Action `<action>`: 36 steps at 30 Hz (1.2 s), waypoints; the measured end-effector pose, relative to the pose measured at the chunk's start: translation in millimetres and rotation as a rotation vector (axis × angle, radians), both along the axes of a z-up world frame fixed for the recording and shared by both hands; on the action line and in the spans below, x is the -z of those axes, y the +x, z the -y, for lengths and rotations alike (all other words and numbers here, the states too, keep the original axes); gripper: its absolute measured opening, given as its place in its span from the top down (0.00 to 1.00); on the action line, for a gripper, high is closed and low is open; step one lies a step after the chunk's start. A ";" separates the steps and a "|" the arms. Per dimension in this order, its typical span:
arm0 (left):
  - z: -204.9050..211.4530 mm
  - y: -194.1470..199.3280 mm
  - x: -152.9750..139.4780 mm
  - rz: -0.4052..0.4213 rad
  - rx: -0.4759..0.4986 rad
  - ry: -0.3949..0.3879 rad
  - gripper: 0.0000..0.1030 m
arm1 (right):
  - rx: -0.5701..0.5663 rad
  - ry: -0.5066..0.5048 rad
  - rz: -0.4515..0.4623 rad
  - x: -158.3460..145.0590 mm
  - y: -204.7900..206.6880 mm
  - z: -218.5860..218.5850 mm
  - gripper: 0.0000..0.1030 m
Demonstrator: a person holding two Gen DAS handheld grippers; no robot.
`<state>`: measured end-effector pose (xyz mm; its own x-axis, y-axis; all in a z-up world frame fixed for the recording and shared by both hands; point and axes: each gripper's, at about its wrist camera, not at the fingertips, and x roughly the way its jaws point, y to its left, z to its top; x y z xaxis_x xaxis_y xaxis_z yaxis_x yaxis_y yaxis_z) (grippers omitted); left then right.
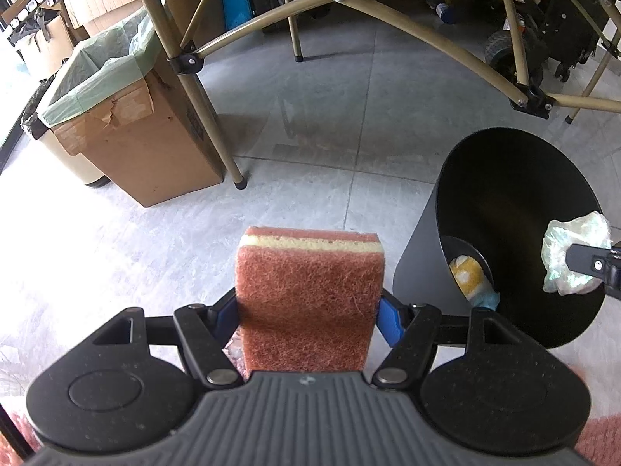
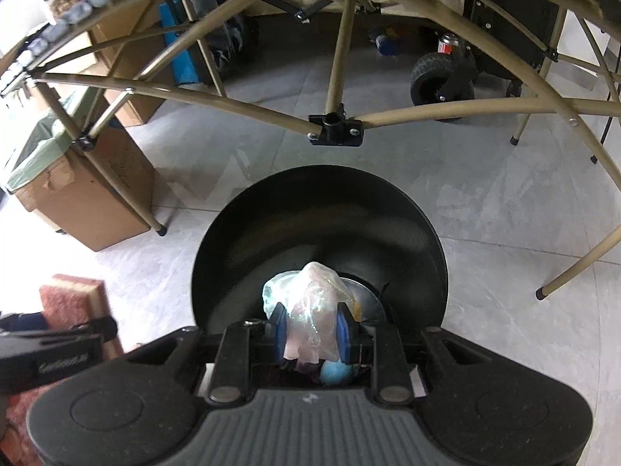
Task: Collect trash
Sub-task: 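Open the right gripper over the bin to drop the plastic bag, then move the left gripper over the bin and open it to drop the sponge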
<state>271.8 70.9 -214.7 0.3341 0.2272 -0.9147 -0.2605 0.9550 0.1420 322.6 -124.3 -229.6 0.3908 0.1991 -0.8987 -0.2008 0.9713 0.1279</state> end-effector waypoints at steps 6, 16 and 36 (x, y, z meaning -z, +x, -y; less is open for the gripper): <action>-3.6 7.1 0.4 -0.001 -0.016 -0.004 0.32 | 0.026 -0.024 -0.040 15.5 16.0 -2.5 0.76; -3.1 19.4 4.2 -0.005 -0.020 -0.001 0.32 | 0.016 -0.038 -0.078 25.1 23.3 -8.0 0.72; -2.0 19.8 3.9 0.000 -0.011 0.008 0.32 | 0.029 -0.054 -0.107 28.2 23.8 -9.2 0.00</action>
